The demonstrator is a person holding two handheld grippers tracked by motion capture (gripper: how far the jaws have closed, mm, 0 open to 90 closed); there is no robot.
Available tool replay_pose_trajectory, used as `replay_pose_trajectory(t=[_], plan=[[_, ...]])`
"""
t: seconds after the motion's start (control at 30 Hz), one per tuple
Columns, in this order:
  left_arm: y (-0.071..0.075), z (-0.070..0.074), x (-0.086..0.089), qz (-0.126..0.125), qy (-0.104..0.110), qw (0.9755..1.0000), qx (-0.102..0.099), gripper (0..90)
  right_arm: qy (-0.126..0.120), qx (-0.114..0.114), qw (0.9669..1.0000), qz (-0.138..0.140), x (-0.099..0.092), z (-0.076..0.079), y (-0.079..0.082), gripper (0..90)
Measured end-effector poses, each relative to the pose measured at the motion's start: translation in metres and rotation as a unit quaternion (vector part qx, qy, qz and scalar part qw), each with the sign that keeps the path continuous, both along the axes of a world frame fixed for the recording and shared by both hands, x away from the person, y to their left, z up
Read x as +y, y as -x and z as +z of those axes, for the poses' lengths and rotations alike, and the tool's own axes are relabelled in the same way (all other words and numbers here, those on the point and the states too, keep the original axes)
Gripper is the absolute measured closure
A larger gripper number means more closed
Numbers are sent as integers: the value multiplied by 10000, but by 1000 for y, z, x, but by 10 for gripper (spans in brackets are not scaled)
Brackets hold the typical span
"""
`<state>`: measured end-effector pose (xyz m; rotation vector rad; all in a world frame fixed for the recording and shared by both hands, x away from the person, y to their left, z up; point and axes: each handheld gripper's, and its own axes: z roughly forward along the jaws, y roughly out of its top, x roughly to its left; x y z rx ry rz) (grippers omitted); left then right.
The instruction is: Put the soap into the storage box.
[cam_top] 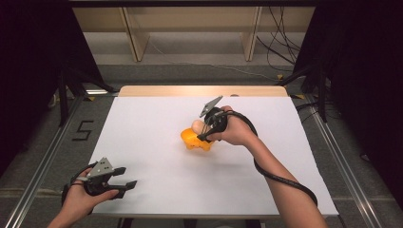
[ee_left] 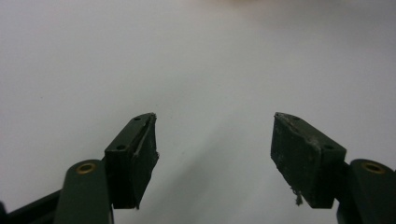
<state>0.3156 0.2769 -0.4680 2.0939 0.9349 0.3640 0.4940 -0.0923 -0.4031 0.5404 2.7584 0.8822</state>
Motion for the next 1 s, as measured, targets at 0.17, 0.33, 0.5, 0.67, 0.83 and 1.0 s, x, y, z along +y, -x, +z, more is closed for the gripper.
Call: replay_pose_trajectory(t=[0.17, 0.33, 0.5, 0.67, 0.83, 1.0], plan=[[0, 0, 0, -45, 2, 10000, -11, 312, 194, 75, 9997, 109, 2, 1, -2, 340], [0, 1, 1, -86, -31, 9999, -51, 312, 248, 61, 9995, 182, 4, 0, -6, 340], [0, 0, 0, -62, 23, 10000, -49, 312, 331, 128, 9992, 159, 5, -2, -6, 340], [0, 1, 1, -84, -26, 9999, -54, 312, 398, 204, 9989, 120, 7, -5, -7, 340], [0, 1, 1, -65, -49, 9999, -68, 312, 443, 197, 9987, 185, 8, -7, -9, 340], [0, 1, 1, -83, -25, 9999, -56, 312, 489, 192, 9983, 234, 9, -9, -10, 340]])
